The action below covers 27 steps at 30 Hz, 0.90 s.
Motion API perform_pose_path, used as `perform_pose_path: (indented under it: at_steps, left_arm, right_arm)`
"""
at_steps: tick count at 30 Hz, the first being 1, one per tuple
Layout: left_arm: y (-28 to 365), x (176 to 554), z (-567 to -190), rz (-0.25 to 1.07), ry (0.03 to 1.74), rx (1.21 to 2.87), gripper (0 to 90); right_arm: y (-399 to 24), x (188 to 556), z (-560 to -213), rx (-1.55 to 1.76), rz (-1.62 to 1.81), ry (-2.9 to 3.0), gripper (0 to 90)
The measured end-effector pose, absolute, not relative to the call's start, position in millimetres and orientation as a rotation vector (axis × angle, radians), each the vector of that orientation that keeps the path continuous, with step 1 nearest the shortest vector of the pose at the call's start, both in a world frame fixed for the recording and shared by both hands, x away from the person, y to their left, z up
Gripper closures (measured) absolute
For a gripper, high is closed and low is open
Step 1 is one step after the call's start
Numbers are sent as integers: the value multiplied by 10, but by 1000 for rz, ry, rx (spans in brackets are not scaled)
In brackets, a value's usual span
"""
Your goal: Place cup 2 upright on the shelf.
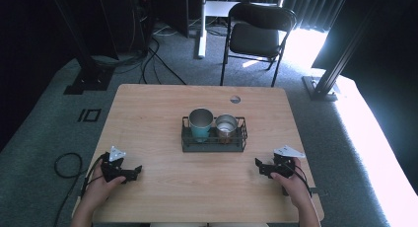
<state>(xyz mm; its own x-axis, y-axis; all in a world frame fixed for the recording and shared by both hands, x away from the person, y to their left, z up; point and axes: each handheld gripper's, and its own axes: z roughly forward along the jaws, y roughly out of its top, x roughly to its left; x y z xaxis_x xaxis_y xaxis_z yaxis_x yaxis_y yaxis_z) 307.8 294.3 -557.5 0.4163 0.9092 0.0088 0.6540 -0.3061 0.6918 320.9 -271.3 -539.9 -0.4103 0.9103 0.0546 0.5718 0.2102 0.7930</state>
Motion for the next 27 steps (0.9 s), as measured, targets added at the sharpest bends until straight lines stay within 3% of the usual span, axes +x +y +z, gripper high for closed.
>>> perform_pose_path:
  at_steps: [27]
  left_arm:
    - [2943,3077,-5576,540,1320,2063,32]
  right_arm:
    - [-3046,2980,-5591,1474,899,2062,118]
